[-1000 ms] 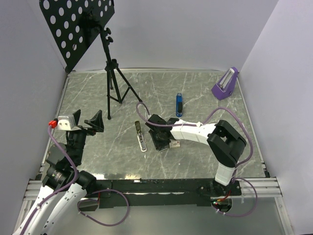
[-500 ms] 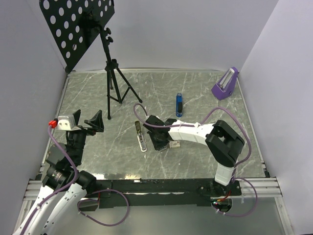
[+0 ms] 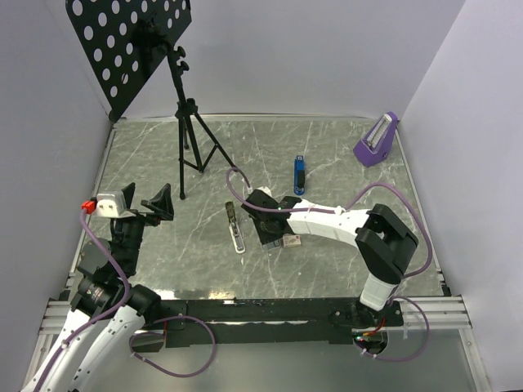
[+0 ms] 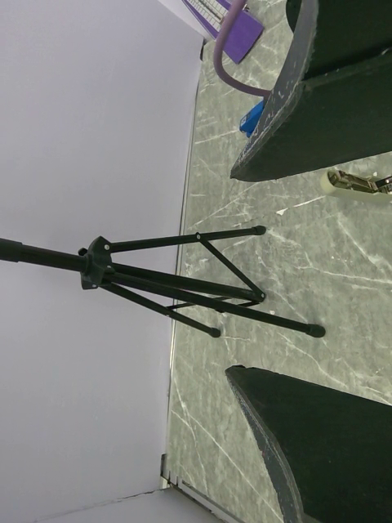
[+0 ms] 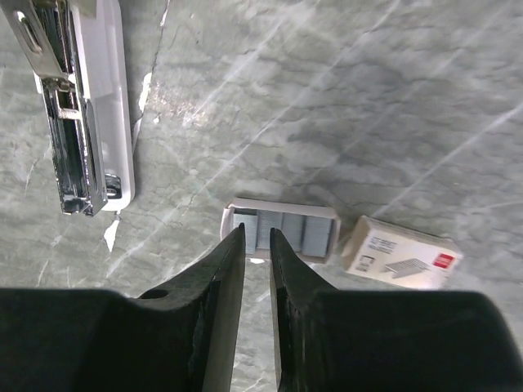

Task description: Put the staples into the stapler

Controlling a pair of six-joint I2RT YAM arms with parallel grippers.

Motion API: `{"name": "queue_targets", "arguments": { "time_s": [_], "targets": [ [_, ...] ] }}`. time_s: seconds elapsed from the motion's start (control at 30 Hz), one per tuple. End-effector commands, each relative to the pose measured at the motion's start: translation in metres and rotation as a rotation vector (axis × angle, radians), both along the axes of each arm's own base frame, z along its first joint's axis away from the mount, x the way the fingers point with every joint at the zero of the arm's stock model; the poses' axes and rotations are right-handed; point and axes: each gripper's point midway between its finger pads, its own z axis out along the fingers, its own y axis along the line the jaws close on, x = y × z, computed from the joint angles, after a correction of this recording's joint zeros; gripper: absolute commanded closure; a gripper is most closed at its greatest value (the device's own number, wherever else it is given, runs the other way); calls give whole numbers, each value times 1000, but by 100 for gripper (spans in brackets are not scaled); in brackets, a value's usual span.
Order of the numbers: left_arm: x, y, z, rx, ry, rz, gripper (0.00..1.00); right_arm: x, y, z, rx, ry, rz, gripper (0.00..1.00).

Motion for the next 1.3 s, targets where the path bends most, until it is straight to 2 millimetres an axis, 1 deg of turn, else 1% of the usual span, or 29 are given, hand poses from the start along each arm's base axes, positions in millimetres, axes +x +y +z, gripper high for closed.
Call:
{"name": "queue_targets", "arguments": {
  "time_s": [0.0,0.1,0.3,0.67,0.8,1.13,1.27],
  "targets": [
    [0,-2,11,-21,-26,-15,1,5,-4,19,9,-47,-21,74],
    [0,-2,11,-20,-26,-14,1,-1,3,16,41,-18,-4,73],
    [0,-3,11,-20,-26,-18,1,-4,9,8,51,15,6,70],
    [-2,-1,13,-24,-32,-13,1,-7,8,-7,9,42,13,69],
    [-2,-1,13,-24,-32,-13,1,-7,9,-9,-4,42,13,69],
    [-2,-1,14,-24,-35,-13,1,-7,11,-8,-17,33,23,69],
    [-2,-1,13,-24,-34,-13,1,-10,11,-11,-32,38,27,69]
  ]
}}
